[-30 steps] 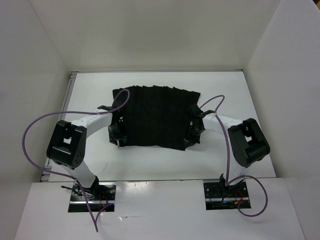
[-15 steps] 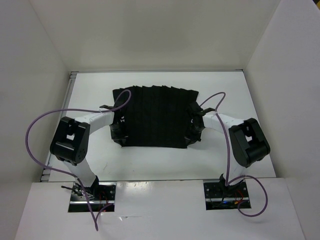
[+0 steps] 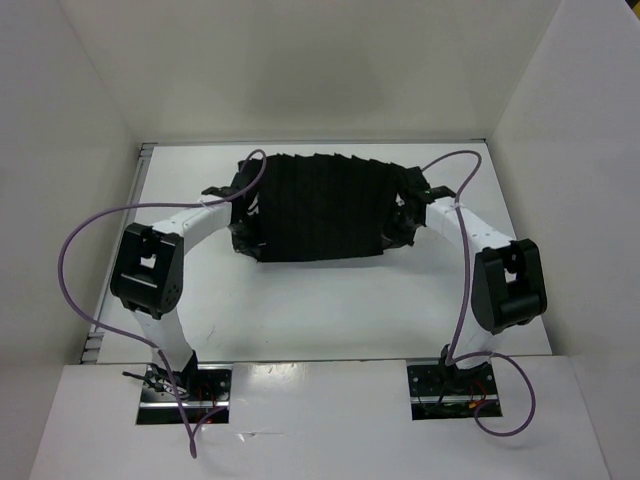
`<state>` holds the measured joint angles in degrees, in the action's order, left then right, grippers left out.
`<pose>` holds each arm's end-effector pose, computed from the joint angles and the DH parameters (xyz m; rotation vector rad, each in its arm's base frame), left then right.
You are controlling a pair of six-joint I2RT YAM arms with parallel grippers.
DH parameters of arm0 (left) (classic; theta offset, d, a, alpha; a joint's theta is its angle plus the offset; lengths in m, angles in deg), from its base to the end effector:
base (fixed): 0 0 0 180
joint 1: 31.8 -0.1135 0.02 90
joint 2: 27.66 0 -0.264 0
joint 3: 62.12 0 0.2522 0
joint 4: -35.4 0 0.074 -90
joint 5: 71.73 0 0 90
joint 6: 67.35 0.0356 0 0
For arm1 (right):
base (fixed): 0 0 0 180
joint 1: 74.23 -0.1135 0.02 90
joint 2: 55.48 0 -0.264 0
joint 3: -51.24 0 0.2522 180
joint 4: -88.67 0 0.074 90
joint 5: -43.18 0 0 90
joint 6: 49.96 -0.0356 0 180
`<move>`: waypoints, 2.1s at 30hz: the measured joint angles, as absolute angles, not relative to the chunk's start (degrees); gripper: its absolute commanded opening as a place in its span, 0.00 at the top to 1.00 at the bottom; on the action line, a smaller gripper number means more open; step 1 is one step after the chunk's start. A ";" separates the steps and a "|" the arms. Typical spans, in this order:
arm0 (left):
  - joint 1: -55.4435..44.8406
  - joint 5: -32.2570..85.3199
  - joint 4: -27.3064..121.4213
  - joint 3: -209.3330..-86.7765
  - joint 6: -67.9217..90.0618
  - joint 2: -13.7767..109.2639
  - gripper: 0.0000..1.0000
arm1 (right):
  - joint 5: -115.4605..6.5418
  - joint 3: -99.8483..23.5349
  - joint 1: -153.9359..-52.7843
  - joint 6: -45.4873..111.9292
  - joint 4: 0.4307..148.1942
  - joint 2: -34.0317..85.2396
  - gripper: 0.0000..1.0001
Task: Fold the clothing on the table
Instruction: Fold the skirt
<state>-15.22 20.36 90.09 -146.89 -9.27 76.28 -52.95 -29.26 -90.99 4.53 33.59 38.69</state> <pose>0.3373 -0.1018 0.1817 -0.3785 2.8669 -0.2165 0.3090 0.0970 0.2152 0.4333 2.7989 0.3702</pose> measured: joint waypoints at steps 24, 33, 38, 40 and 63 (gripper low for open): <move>-12.99 32.31 99.03 -133.58 -20.16 34.07 1.00 | -57.93 -26.73 -89.22 3.61 13.63 7.33 1.00; -16.16 30.46 90.85 -138.12 -18.89 56.06 1.00 | -57.78 -26.73 -86.13 6.04 21.87 22.78 1.00; -17.74 30.04 87.90 -143.30 -17.49 61.52 1.00 | -57.89 -27.01 -84.76 6.74 26.22 27.13 1.00; -18.39 30.08 87.09 -144.53 -16.66 63.05 1.00 | -58.19 -27.43 -84.32 6.91 27.75 28.64 1.00; -32.31 33.08 75.33 -167.72 -19.81 83.80 0.39 | -50.54 -46.11 -77.85 8.18 45.06 48.33 0.47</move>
<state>-32.31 33.08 75.33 -167.72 -19.81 83.80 -50.54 -46.11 -77.85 8.18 45.06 48.33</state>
